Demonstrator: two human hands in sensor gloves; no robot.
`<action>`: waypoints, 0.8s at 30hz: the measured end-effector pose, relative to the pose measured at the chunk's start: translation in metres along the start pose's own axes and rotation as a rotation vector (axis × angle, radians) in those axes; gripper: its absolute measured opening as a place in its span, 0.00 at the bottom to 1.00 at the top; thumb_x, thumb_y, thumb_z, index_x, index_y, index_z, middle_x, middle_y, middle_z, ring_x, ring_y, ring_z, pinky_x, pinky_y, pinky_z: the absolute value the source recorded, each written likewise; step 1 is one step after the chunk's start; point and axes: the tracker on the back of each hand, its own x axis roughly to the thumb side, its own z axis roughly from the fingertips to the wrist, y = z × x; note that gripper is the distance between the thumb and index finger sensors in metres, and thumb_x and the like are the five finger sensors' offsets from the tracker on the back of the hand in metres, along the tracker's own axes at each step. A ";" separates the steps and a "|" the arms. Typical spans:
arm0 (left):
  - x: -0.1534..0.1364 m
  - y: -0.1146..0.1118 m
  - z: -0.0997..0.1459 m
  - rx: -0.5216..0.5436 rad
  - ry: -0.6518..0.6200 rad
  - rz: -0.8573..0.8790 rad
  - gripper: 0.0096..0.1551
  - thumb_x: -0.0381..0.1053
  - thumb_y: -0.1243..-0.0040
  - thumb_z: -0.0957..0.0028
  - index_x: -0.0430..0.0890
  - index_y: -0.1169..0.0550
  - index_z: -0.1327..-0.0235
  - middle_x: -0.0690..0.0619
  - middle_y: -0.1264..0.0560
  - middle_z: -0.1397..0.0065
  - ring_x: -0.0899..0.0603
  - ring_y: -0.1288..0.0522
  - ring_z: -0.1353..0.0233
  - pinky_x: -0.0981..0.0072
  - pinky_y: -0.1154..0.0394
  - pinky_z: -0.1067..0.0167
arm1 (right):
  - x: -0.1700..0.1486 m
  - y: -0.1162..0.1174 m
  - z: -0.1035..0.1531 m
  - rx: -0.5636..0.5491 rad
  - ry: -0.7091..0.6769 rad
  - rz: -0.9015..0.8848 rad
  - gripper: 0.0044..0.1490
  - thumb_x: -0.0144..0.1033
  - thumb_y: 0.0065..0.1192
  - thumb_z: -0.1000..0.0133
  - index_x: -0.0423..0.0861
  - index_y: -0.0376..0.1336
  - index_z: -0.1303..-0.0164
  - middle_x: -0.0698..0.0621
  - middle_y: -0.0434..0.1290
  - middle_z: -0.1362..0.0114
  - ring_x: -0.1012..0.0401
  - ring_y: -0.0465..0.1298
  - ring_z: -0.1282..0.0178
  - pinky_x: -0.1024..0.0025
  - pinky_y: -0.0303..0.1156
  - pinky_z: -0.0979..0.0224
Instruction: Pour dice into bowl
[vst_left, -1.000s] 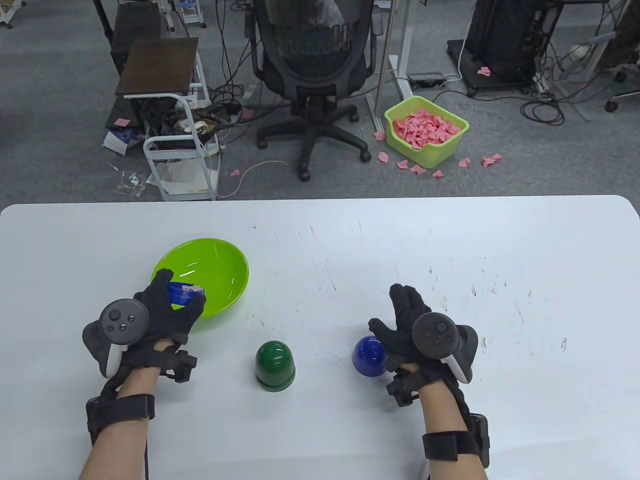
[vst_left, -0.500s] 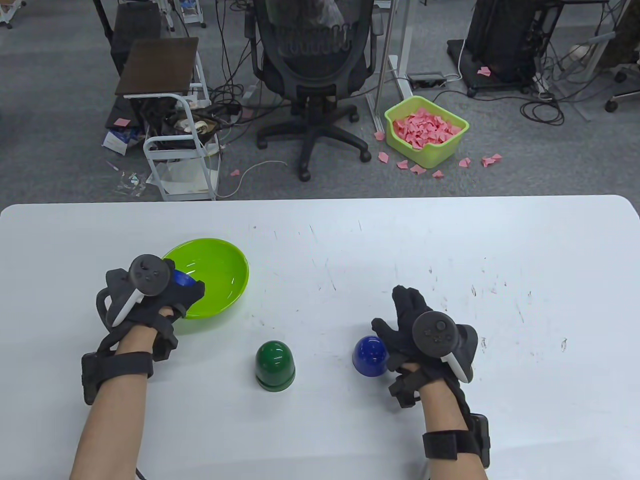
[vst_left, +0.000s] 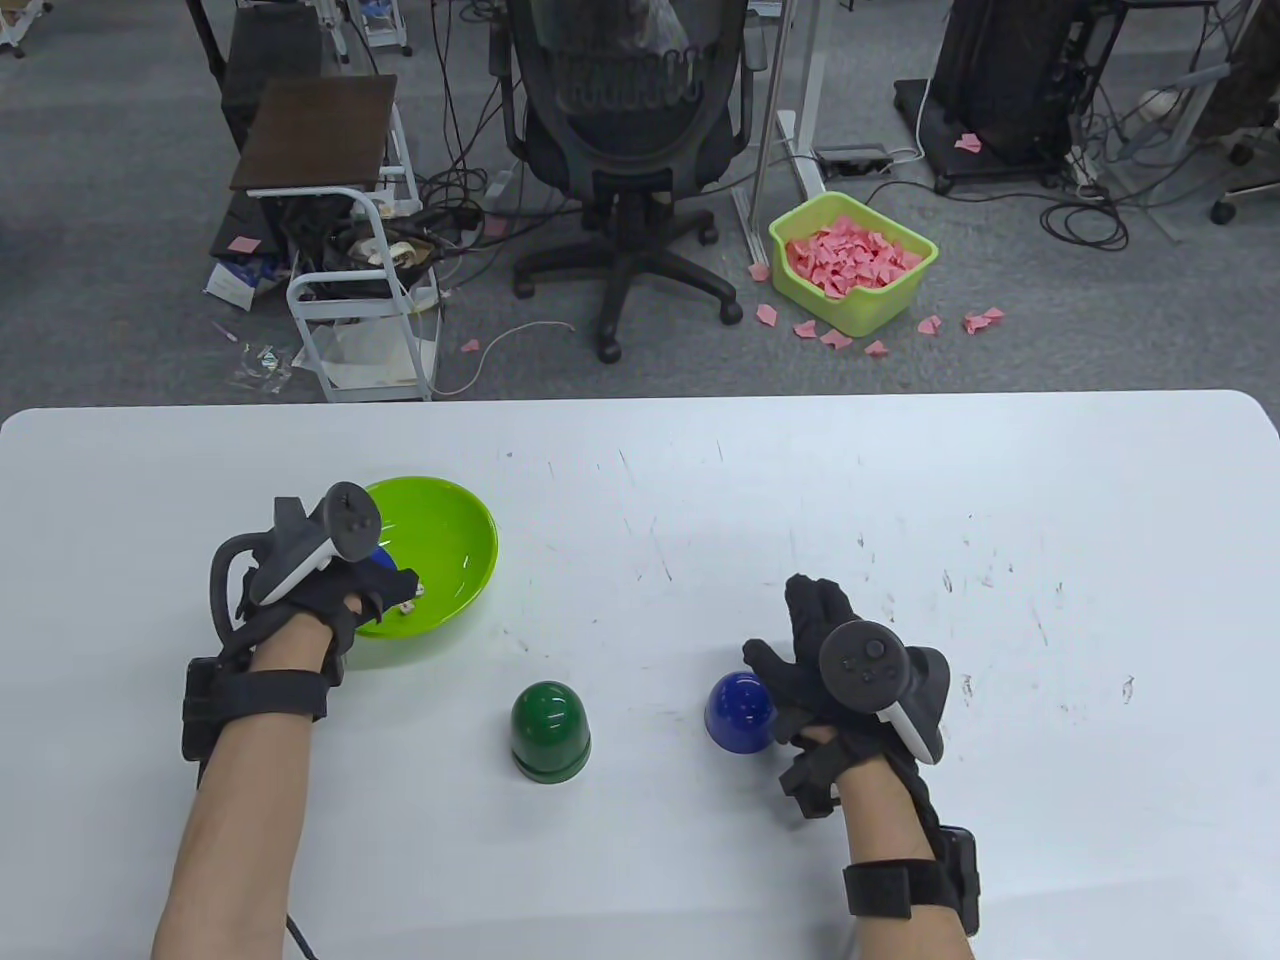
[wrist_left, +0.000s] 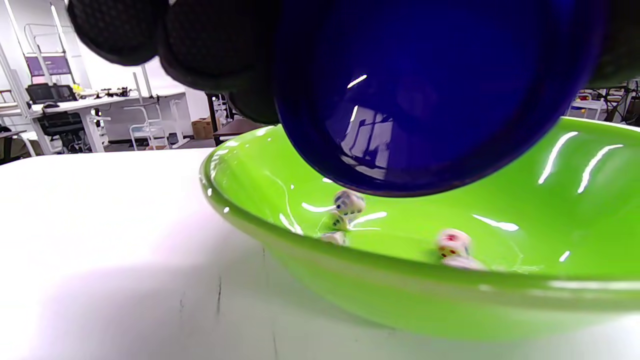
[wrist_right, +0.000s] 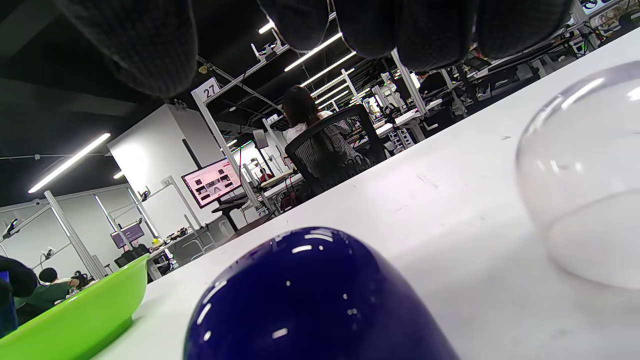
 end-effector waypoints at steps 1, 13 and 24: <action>0.001 0.001 0.000 0.000 -0.007 0.017 0.60 0.84 0.37 0.66 0.47 0.29 0.28 0.38 0.21 0.36 0.36 0.24 0.44 0.37 0.29 0.35 | 0.000 0.000 0.000 0.000 0.000 -0.002 0.53 0.53 0.63 0.45 0.35 0.49 0.19 0.26 0.52 0.17 0.27 0.59 0.27 0.26 0.59 0.31; -0.004 0.006 0.030 0.148 -0.136 0.261 0.60 0.83 0.35 0.62 0.48 0.35 0.25 0.42 0.25 0.28 0.37 0.25 0.36 0.37 0.30 0.31 | -0.001 0.000 -0.001 -0.016 -0.005 -0.020 0.53 0.53 0.63 0.45 0.35 0.49 0.19 0.26 0.52 0.17 0.27 0.59 0.27 0.26 0.60 0.31; -0.019 -0.007 0.072 0.207 -0.233 0.623 0.61 0.79 0.32 0.61 0.50 0.40 0.22 0.44 0.30 0.22 0.36 0.30 0.26 0.28 0.40 0.25 | -0.001 0.000 -0.001 -0.018 -0.014 -0.011 0.53 0.53 0.63 0.44 0.35 0.48 0.19 0.26 0.52 0.17 0.27 0.59 0.27 0.26 0.59 0.30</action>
